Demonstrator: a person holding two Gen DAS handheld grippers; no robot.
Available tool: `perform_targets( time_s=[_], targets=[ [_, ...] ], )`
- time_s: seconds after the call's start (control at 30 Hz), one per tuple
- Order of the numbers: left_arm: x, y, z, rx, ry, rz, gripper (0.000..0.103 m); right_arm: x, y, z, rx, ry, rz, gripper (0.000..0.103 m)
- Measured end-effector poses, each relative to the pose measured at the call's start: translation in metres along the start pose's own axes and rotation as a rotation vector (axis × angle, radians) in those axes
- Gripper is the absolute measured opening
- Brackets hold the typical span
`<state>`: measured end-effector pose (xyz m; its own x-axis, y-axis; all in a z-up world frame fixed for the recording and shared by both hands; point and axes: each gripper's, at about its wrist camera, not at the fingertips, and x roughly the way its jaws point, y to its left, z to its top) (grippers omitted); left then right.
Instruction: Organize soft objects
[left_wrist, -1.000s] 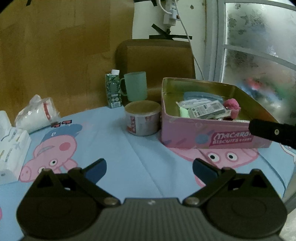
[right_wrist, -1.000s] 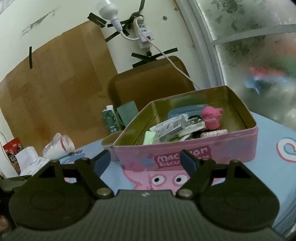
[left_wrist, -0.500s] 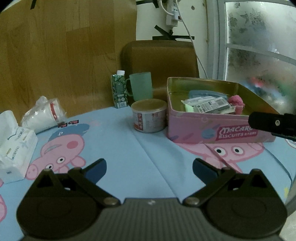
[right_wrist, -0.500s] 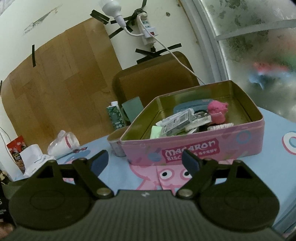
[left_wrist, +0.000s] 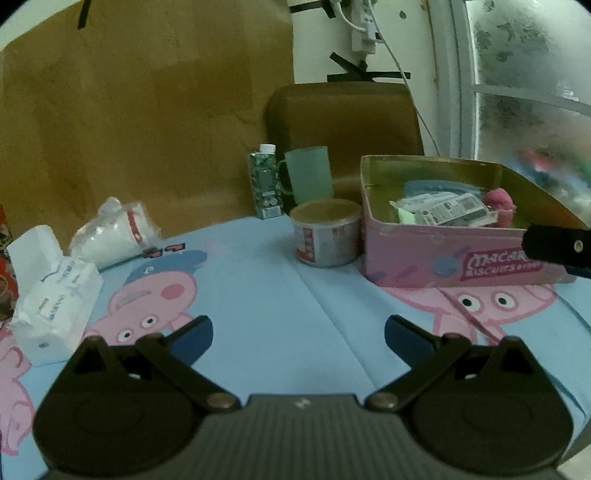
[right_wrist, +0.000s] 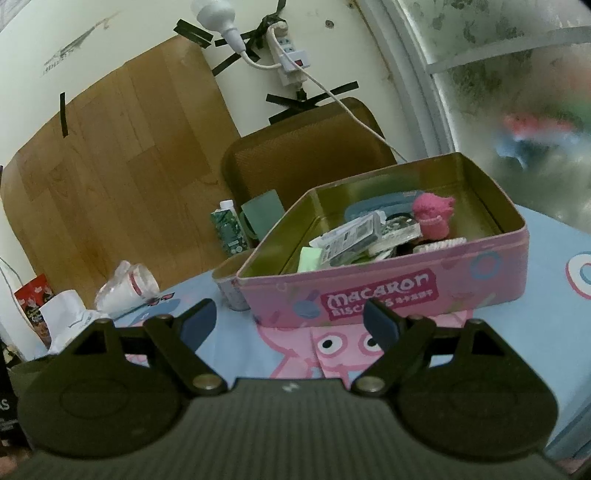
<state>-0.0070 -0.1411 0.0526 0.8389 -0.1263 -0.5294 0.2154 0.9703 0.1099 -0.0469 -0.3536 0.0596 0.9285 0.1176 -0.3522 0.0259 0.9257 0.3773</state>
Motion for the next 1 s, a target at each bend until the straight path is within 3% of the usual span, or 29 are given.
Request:
perform_targets(
  time_s=[0.57, 1.0],
  targets=[
    [0.007, -0.003, 0.002, -0.017, 0.038, -0.007, 0.103, 0.003, -0.012, -0.003, 0.049, 0.009, -0.012, 0.089],
    [0.016, -0.019, 0.005, 0.021, 0.076, 0.041, 0.103, 0.004, -0.026, -0.002, 0.090, 0.007, -0.014, 0.089]
  ],
)
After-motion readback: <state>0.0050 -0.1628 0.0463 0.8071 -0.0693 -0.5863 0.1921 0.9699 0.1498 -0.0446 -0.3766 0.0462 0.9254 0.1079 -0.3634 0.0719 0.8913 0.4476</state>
